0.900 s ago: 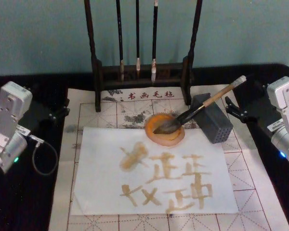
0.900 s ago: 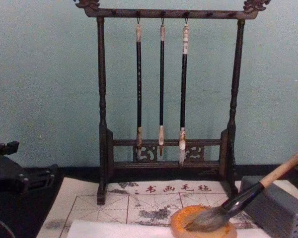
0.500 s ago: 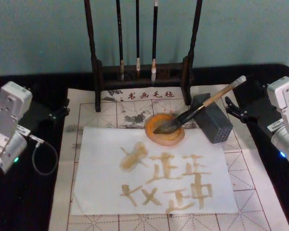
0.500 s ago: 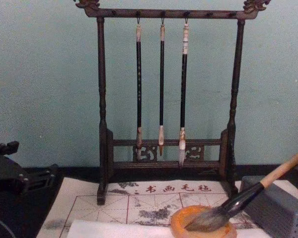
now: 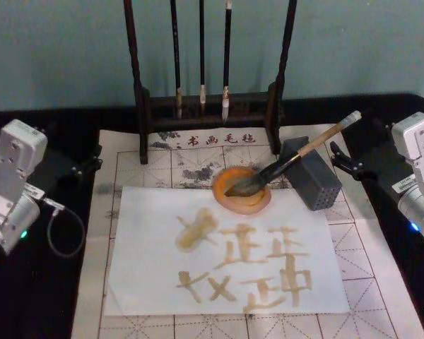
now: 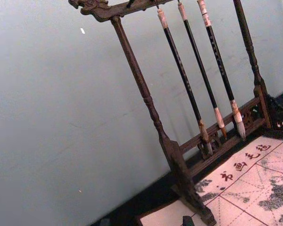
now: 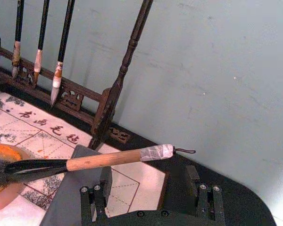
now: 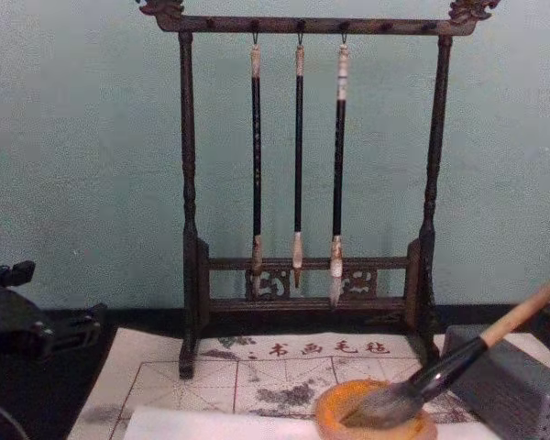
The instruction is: Pick up the brush from the inkstone, write on the paper, then place the brush back to its original position.
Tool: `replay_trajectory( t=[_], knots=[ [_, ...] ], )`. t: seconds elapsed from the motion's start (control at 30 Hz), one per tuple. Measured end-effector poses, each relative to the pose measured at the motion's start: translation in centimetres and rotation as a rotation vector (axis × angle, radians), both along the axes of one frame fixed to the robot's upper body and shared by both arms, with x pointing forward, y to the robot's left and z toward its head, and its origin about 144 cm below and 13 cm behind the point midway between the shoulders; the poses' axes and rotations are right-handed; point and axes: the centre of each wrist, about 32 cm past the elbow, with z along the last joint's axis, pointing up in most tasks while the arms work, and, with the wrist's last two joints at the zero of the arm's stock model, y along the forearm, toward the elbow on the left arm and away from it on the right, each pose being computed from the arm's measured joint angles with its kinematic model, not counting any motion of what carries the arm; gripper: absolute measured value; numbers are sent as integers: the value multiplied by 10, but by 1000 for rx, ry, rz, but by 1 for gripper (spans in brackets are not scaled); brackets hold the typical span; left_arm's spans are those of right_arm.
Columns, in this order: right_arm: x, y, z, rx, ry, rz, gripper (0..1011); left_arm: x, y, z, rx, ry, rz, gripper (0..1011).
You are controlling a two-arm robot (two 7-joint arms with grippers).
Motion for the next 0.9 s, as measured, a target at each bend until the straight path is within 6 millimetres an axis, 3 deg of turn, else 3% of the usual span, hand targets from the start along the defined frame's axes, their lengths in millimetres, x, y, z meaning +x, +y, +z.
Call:
replay_trajectory(
  t=[0.9],
  knots=[
    [0, 0, 0, 0, 0, 0, 1002, 0, 0, 0, 0, 0, 0, 1001]
  ],
)
